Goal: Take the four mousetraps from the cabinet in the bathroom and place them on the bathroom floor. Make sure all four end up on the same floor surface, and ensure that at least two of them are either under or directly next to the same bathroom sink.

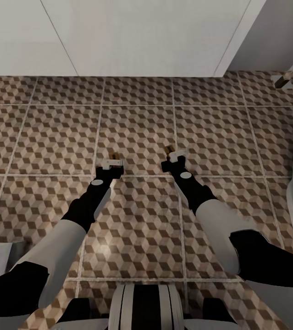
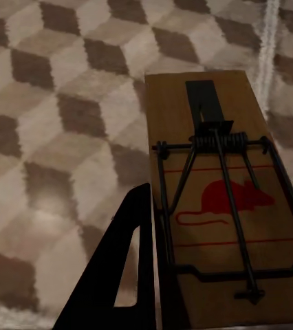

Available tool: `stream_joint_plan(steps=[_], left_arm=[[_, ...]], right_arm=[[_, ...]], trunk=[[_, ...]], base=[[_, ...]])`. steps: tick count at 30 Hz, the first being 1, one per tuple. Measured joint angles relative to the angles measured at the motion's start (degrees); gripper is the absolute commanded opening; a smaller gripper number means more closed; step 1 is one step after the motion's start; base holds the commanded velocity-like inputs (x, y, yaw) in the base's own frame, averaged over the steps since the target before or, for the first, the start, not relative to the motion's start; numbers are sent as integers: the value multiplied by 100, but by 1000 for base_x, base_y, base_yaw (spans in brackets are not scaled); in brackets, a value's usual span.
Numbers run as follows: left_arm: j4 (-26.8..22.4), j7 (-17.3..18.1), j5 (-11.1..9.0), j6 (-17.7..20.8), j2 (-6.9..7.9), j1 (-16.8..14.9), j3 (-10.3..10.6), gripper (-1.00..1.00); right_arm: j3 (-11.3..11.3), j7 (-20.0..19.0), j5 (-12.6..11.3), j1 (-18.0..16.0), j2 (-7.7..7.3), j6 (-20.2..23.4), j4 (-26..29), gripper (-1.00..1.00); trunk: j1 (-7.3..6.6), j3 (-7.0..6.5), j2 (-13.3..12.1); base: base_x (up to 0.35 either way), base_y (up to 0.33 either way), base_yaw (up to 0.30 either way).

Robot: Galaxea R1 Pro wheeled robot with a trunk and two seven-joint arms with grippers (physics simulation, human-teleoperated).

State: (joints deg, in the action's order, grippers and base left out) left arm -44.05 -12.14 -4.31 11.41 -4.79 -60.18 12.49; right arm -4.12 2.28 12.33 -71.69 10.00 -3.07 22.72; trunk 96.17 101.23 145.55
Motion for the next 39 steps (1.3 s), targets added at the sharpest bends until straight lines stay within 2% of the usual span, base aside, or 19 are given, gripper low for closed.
stream_joint_plan(steps=[17, 31, 34, 39], left_arm=[[9, 2, -3, 0, 0, 0, 0, -100], [-7, 1, 4, 0, 0, 0, 0, -100], [-13, 1, 4, 0, 0, 0, 0, -100], [-13, 1, 4, -1, 0, 0, 0, -100]], right_arm=[[0, 0, 0, 0, 0, 0, 0, -100], [8, 23, 10, -1, 0, 33, 16, -100], [9, 49, 16, -1, 0, 116, 220, -100], [13, 111, 9, -3, 0, 796, 975, -100]], trunk=[[44, 374, 23], [59, 375, 31], [59, 375, 31], [58, 374, 31]], base=[[0, 0, 0], [0, 0, 0], [0, 0, 0], [0, 0, 0]])
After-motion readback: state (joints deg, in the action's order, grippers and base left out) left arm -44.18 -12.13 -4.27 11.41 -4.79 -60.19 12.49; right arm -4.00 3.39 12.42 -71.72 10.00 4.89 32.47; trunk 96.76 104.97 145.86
